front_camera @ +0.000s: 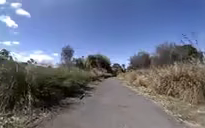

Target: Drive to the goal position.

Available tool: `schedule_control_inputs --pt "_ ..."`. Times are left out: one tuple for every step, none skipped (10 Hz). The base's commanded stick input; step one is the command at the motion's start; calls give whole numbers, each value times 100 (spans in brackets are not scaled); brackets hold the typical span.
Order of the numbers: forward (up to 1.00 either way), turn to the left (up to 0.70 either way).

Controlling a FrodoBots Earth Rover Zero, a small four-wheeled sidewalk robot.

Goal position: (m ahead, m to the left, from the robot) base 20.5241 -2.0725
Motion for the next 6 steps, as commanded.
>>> schedule_control_inputs --pt "85 0" --pt "85 0" --pt "85 0" --pt "85 0" --pt "85 0" --pt "85 0"
